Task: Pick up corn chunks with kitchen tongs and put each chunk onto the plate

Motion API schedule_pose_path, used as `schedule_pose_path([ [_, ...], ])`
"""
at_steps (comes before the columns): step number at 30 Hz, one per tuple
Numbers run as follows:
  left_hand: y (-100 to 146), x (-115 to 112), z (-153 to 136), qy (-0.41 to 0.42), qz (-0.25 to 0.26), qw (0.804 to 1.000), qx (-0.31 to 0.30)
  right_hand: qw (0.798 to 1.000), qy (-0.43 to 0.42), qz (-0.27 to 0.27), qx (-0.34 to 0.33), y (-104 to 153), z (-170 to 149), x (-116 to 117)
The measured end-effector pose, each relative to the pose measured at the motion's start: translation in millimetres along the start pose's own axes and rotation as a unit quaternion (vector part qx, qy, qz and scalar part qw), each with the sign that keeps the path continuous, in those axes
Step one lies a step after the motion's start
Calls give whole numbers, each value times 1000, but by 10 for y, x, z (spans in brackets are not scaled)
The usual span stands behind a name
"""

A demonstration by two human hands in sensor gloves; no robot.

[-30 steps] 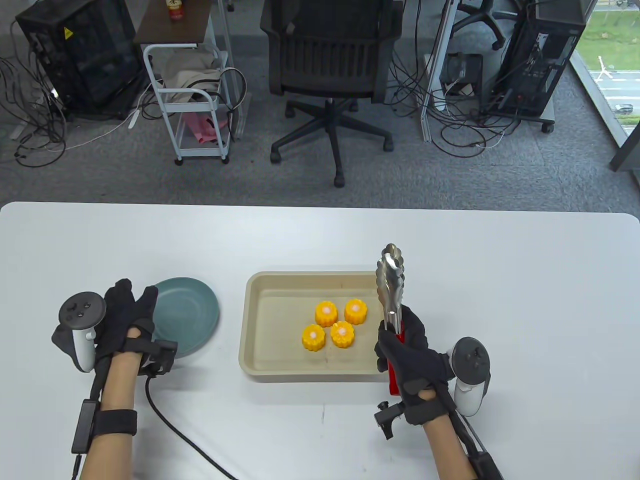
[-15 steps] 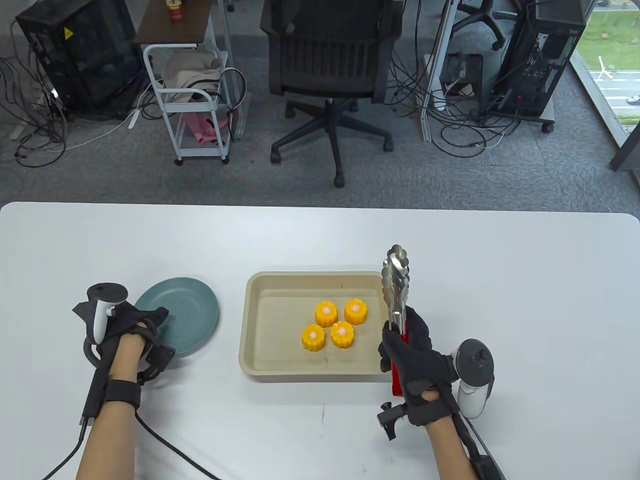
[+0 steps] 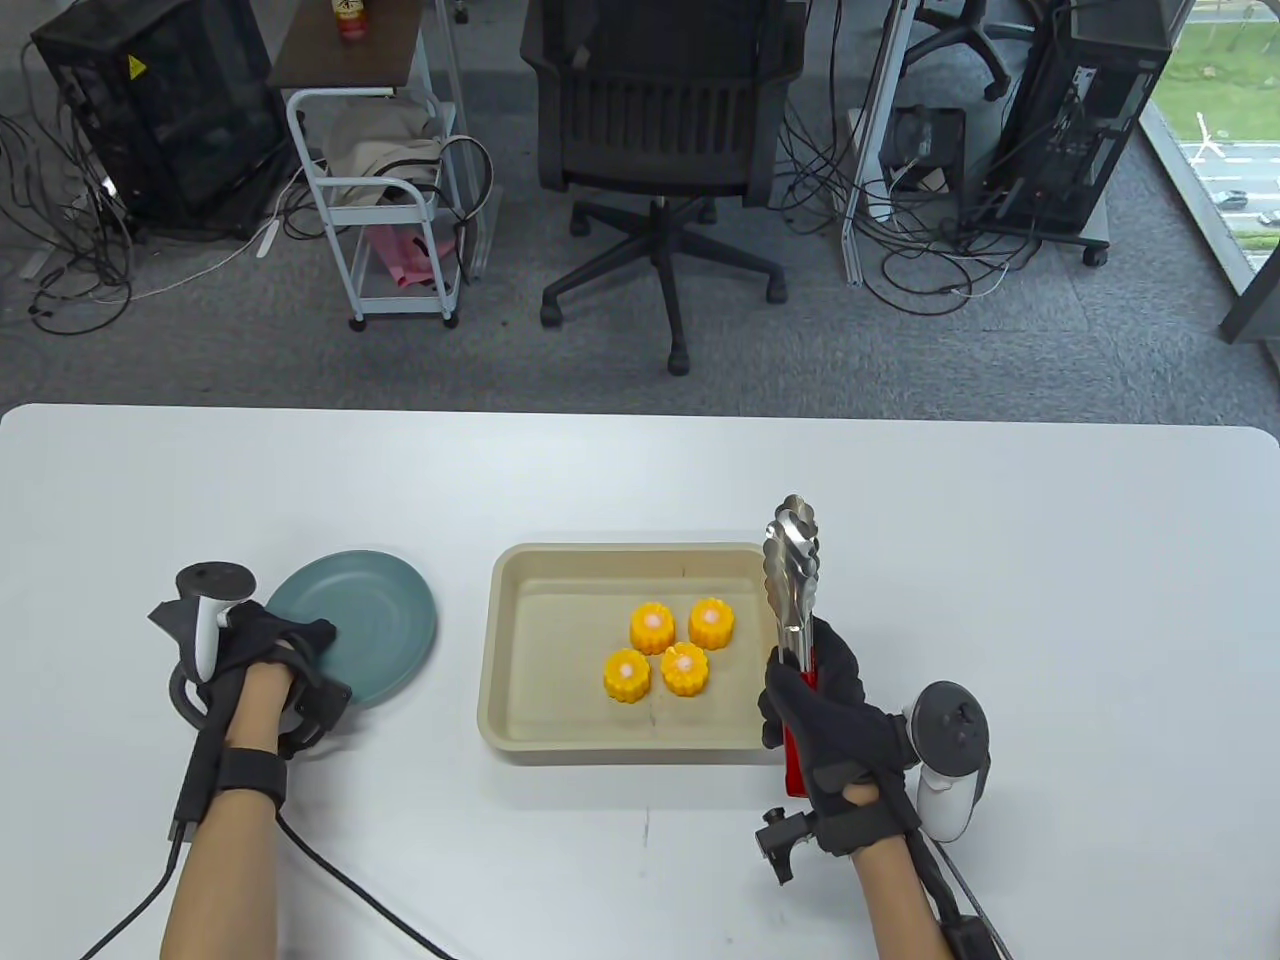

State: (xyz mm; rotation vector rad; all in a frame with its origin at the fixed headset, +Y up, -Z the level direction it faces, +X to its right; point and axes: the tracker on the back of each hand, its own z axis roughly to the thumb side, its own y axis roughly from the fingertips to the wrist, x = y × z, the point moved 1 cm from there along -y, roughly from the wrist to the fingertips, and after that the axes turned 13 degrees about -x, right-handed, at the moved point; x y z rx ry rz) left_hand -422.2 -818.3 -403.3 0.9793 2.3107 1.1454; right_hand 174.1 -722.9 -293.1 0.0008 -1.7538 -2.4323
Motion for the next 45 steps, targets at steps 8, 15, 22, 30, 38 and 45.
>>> schedule_pose_path([
  [8, 208, 198, -66, 106, 40, 992, -54, 1000, 7, -5, 10, -39, -23, -17],
  [15, 532, 257, -231, 256, 66, 963, -40, 1000, 18, 1, 24, -43, -68, 9],
  [22, 947, 511, -191, 423, 48, 898, -113, 1000, 1, 9, 24, -39, -28, 76],
  [30, 1506, 471, 210, 545, -12, 815, -195, 1000, 3, 15, 14, -32, 1, 95],
  [38, 1759, -330, 429, 611, -81, 765, -189, 1000, 26, 12, 6, -28, 30, 41],
  [45, 1706, -707, 416, 561, -134, 794, -193, 996, 84, 3, -2, -29, 84, -31],
])
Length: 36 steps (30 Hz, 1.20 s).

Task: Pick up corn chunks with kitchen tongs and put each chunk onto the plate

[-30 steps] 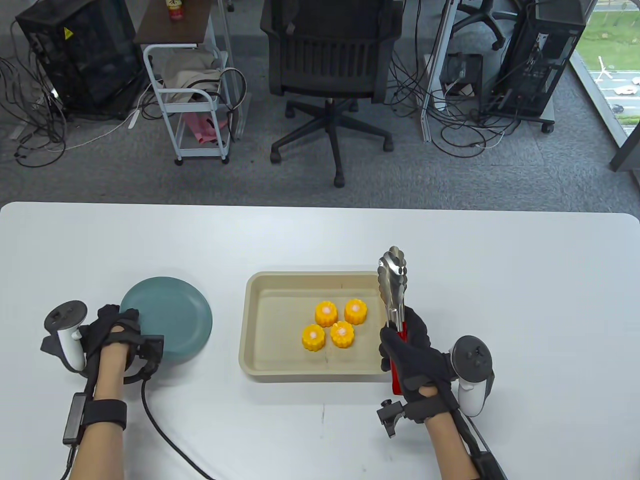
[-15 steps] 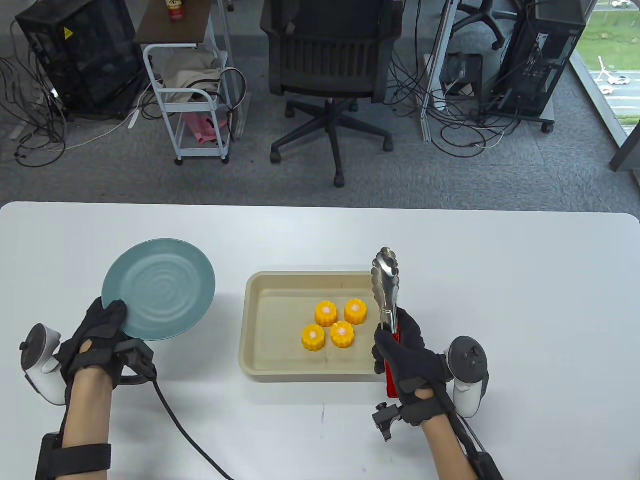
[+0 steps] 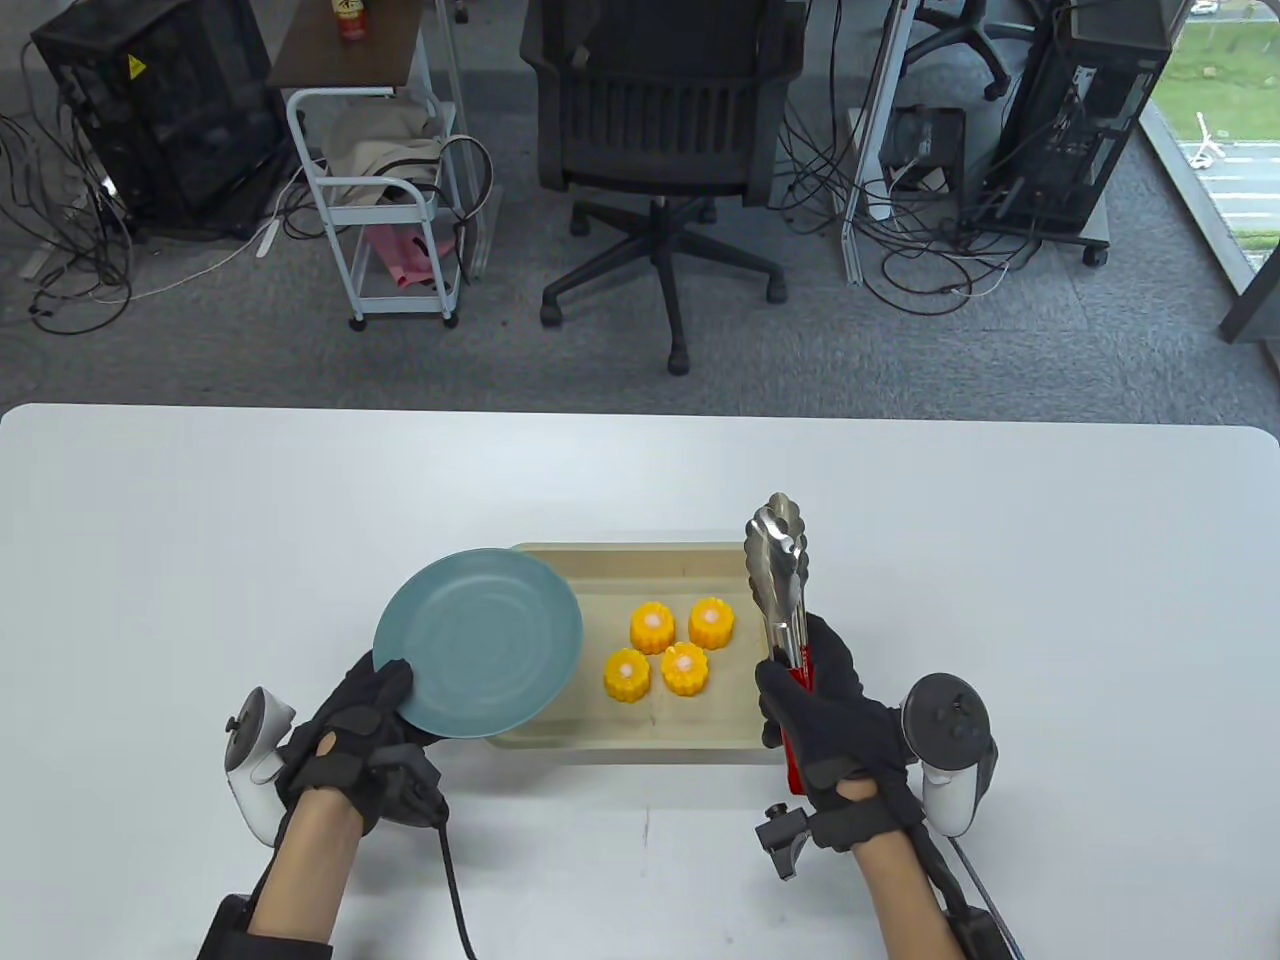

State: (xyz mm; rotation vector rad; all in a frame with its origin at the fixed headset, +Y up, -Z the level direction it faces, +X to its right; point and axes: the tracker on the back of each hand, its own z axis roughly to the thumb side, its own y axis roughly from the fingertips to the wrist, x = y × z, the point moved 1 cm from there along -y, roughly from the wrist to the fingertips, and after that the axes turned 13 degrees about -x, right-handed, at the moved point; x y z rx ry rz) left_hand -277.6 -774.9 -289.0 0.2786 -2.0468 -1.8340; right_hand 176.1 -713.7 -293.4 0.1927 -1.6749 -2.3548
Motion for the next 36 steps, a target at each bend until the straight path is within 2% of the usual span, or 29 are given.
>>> schedule_pose_path([
  [4, 17, -25, -25, 0, -4, 1000, 4, 999, 32, -1, -6, -2, 30, -36],
  [9, 14, -47, -90, 10, -11, 1000, 18, 990, 142, 9, 3, 2, 46, -78],
  [12, 8, -46, -110, 7, -13, 1000, 23, 968, 247, 38, 25, 8, 37, -60],
  [15, 12, -49, -113, 4, -13, 1000, 26, 933, 339, 102, 64, 15, 4, 37],
  [18, 14, -56, -113, 5, -15, 999, 27, 902, 394, 154, 87, 9, -39, 154],
  [21, 13, -66, -118, 7, -17, 999, 31, 880, 423, 189, 108, 9, -78, 228],
  [27, 5, -61, -125, 2, -21, 999, 31, 855, 443, 228, 144, 27, -151, 293],
  [30, 4, -73, -127, 2, -27, 999, 33, 848, 458, 226, 140, 18, -177, 323],
  [34, 6, -81, -130, 5, -35, 999, 36, 828, 492, 229, 144, 2, -193, 388],
  [36, 4, -78, -131, 4, -35, 999, 35, 826, 496, 225, 143, -3, -193, 413],
])
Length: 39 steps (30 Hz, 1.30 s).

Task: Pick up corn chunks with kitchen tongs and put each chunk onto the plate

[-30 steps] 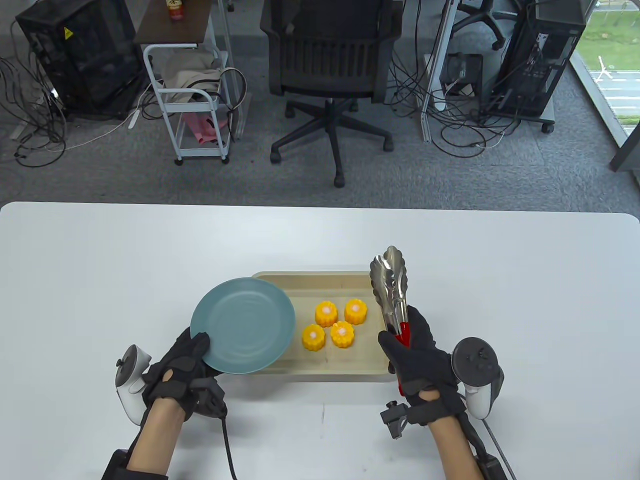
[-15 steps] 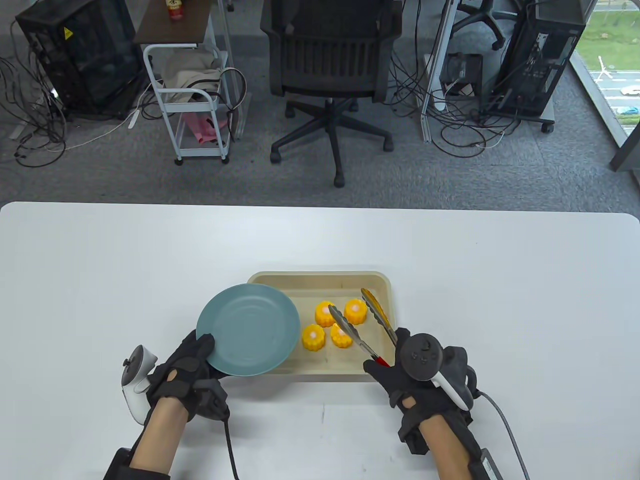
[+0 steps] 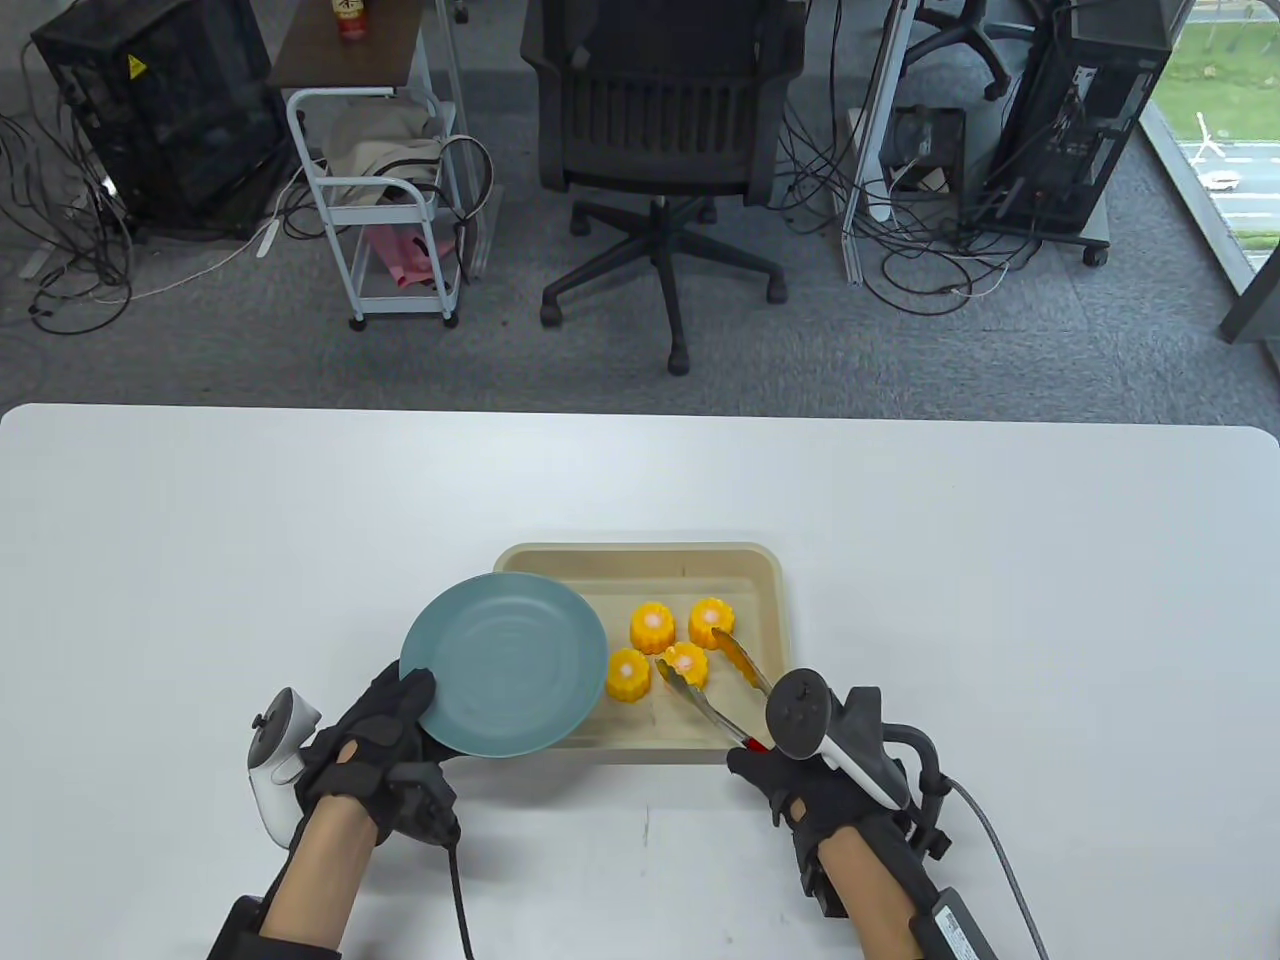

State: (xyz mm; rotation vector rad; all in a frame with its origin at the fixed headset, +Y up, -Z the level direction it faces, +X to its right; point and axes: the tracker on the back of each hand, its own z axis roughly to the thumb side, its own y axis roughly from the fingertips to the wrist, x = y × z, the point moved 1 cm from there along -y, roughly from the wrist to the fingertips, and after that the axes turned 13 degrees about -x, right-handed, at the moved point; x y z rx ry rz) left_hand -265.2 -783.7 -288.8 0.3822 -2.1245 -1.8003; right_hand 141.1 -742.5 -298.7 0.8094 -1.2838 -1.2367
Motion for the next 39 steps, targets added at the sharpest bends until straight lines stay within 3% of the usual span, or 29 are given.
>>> schedule_pose_path([
  [14, -15, -2, 5, -3, -12, 1000, 4, 999, 42, 4, -2, -26, 87, 24],
  [18, -27, 25, 11, -5, -8, 1000, 4, 1000, 21, 12, 0, -3, 37, 3],
  [26, -35, 44, 0, -4, -7, 1000, 8, 996, -69, -50, -18, 128, -14, -211],
  [35, -80, 49, -25, -11, -6, 1000, 16, 984, -118, -119, -64, 243, 309, -526],
  [39, -86, 55, -15, -5, -4, 1000, 16, 982, -114, -116, -93, 175, 601, -596],
])
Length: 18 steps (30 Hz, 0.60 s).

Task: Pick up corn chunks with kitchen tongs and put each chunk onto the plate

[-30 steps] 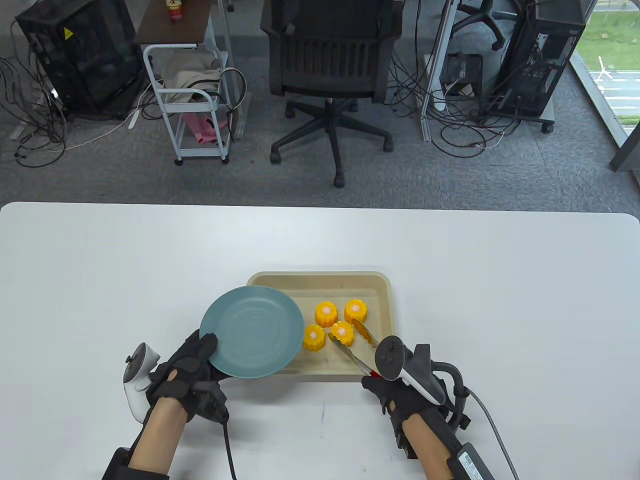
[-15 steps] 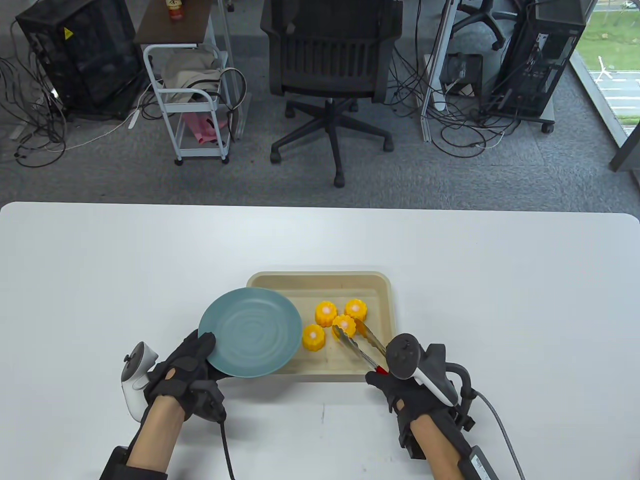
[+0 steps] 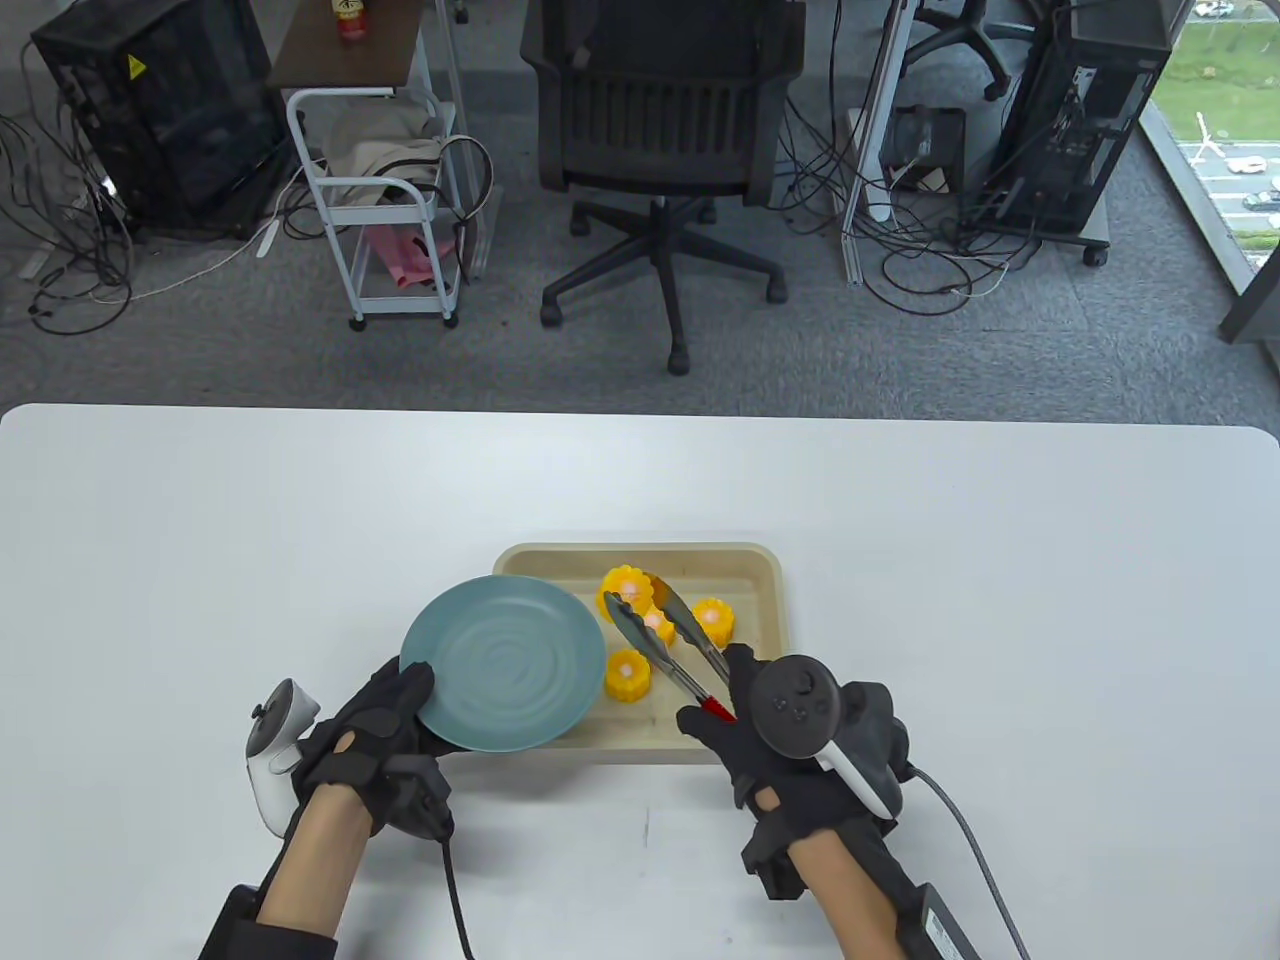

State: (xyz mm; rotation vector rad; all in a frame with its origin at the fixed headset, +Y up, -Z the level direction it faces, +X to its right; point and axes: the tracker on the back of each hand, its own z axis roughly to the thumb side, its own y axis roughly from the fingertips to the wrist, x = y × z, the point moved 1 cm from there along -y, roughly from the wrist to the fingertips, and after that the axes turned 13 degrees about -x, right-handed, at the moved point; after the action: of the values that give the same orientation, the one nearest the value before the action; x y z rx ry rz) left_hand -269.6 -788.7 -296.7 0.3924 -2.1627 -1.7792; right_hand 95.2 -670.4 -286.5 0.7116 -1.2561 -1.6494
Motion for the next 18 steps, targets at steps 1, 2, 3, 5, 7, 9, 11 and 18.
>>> schedule_pose_path([
  [1, 2, 4, 6, 2, 0, 1000, -1, 1000, 2, 7, -8, -43, 74, 29],
  [2, 4, 8, 12, 3, 1, 1000, -2, 1000, 5, 16, -15, -97, 156, 70],
  [3, 4, 12, 18, 3, 2, 1000, -2, 999, 7, 25, -21, -140, 213, 103],
  [5, 1, 16, 27, 4, 0, 1000, -2, 998, 15, 38, -37, -248, 380, 186],
  [7, 2, 22, 33, 5, 0, 1000, -3, 997, 31, 47, -50, -330, 527, 250],
  [9, 4, 26, 36, 7, 2, 1000, -2, 996, 44, 52, -57, -405, 684, 315],
  [11, 5, 28, 38, 3, 2, 1000, -2, 995, 49, 59, -62, -458, 790, 360],
  [18, 12, 37, 49, -3, 4, 1000, 0, 990, 91, 86, -59, -544, 985, 456],
])
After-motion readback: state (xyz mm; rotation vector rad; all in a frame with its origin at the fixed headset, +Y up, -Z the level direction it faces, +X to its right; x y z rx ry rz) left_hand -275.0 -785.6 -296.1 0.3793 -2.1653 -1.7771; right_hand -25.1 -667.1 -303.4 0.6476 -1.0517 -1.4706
